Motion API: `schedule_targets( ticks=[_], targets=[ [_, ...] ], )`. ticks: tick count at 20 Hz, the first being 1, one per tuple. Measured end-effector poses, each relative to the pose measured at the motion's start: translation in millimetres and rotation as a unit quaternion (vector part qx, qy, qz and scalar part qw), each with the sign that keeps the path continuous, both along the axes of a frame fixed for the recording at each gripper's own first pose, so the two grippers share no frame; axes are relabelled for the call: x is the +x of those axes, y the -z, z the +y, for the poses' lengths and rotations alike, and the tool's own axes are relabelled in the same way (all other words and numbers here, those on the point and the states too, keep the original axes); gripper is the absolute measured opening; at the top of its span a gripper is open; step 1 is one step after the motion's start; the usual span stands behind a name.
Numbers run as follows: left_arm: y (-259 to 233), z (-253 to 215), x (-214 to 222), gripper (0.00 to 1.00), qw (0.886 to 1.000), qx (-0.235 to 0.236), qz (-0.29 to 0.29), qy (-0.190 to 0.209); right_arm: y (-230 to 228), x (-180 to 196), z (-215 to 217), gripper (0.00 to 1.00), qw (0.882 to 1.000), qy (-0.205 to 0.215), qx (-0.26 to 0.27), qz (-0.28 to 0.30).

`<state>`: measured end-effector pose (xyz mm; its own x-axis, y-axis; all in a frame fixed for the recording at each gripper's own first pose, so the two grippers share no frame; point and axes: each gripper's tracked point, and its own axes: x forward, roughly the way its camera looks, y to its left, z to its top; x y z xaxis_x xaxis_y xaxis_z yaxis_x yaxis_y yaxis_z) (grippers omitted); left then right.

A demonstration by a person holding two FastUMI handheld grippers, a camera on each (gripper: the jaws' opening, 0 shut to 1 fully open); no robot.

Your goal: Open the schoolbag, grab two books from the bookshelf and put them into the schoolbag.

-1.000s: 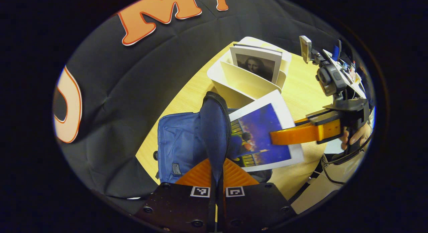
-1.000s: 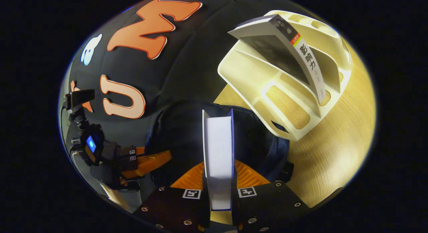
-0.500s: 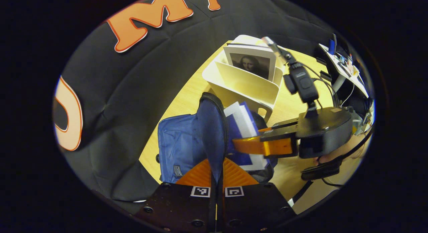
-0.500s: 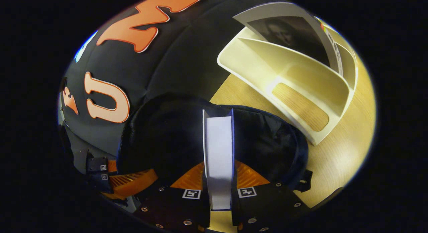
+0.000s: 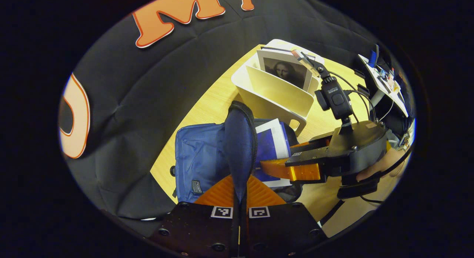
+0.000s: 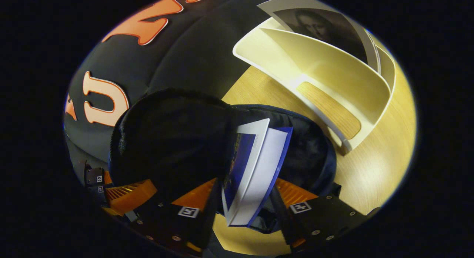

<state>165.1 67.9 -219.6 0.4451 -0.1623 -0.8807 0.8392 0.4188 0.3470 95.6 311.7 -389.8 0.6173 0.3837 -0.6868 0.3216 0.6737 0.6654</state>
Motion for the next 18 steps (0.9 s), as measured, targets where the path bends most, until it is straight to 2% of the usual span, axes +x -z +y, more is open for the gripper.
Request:
schedule_targets(
  ticks=[1,2,6,11,14,16,18],
  targets=[
    [0.3,-0.8,0.3,0.01,1.0,-0.003,0.001,-0.002,-2.6,-3.3,-3.8,0.77,1.0,-0.003,0.0,0.004],
    [0.4,-1.0,0.3,0.01,1.0,-0.004,0.002,-0.004,-5.9,-7.0,-6.8,0.96,1.0,-0.006,-0.002,0.003],
    [3.9,3.2,1.8,0.02,1.0,-0.003,0.006,-0.011,-26.8,-23.4,-16.1,0.97,1.0,-0.024,0.005,-0.005],
    [6.9,1.1,0.1,0.02,1.0,0.0,0.006,-0.005,-80.9,-37.7,-53.4,0.97,0.996,-0.059,-0.039,-0.056],
    [8.4,-0.7,-0.3,0.02,1.0,-0.003,0.007,-0.005,-127.0,-26.8,-105.1,0.97,0.987,-0.062,-0.114,-0.093],
    [9.1,-1.9,-2.8,0.02,1.0,-0.007,0.009,-0.005,-159.8,-16.4,-150.1,0.97,0.974,-0.068,-0.185,-0.113],
    [10.7,-0.3,-2.1,0.02,1.0,-0.01,0.01,-0.008,-188.9,-1.6,-183.5,0.97,0.963,-0.071,-0.234,-0.116]
  ],
)
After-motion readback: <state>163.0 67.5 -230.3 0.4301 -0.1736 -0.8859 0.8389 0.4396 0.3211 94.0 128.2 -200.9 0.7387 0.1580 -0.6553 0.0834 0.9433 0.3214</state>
